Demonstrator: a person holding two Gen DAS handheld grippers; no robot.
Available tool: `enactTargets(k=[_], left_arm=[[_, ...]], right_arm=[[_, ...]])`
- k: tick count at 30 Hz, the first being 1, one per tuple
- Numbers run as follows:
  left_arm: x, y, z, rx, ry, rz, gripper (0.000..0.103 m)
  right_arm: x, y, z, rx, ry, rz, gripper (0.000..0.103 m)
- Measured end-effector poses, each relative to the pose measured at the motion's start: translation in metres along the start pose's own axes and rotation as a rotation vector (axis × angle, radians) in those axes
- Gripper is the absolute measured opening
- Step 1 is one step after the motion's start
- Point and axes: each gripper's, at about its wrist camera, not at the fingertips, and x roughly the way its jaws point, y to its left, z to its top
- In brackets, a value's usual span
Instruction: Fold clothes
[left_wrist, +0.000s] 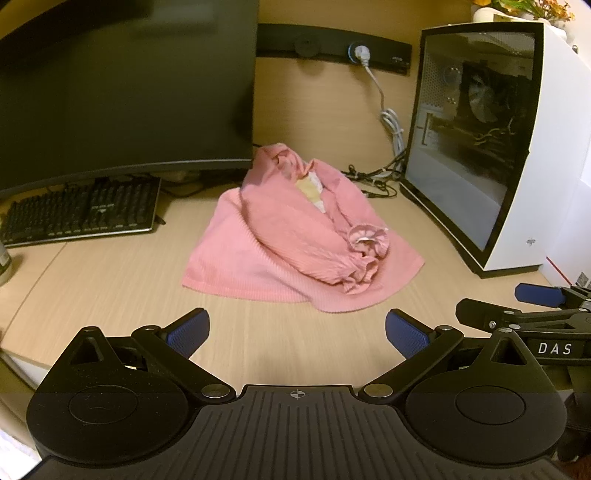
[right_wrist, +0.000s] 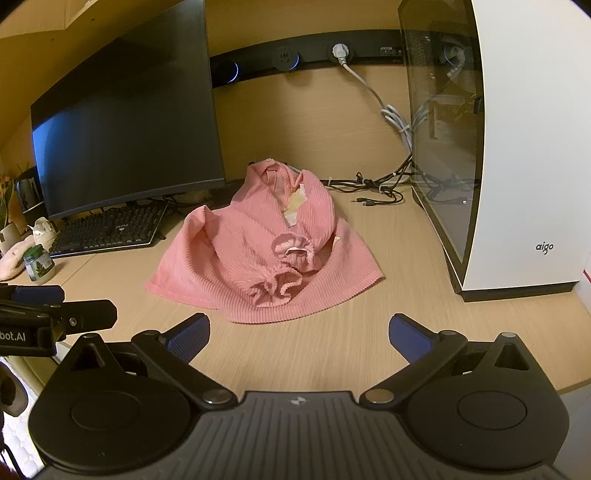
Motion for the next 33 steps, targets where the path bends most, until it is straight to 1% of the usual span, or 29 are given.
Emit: enactTargets(k=[14,19,23,28,31,33], left_arm=[[0.007,0.004,0.004,-0.006,0.008,-0.007,0.103],[0.017,0.009,0.007,-0.019,0.04,-0.013,0.103],[0.03,0.016,0.019,-0.032,0.085,-0.019,0.103],[0.043,0.025,0.04,-0.021,0.069,-0.011,0.103],[0.055,0.035,0.053,-0.023,0.072,-0.036,0.103],[0.065,0.043,0.061,-0.014,0.075,-0.062,0.103]], right_arm=[[0.009,0.001,0.004,-0.001,0.015,-0.01,0.103],[0.014,0.0,0.007,-0.007,0.031,-0.019,0.103],[0.019,-0.002,0.016,0.008,0.037,-0.028,0.103],[0.043,0.004,0.029,0.021,0.044,-0.051,0.103],[0.062,0.011,0.038,0.054,0.062,-0.063,0.103],[0.074,0.015,0.044,0.092,0.09,-0.086,0.103]])
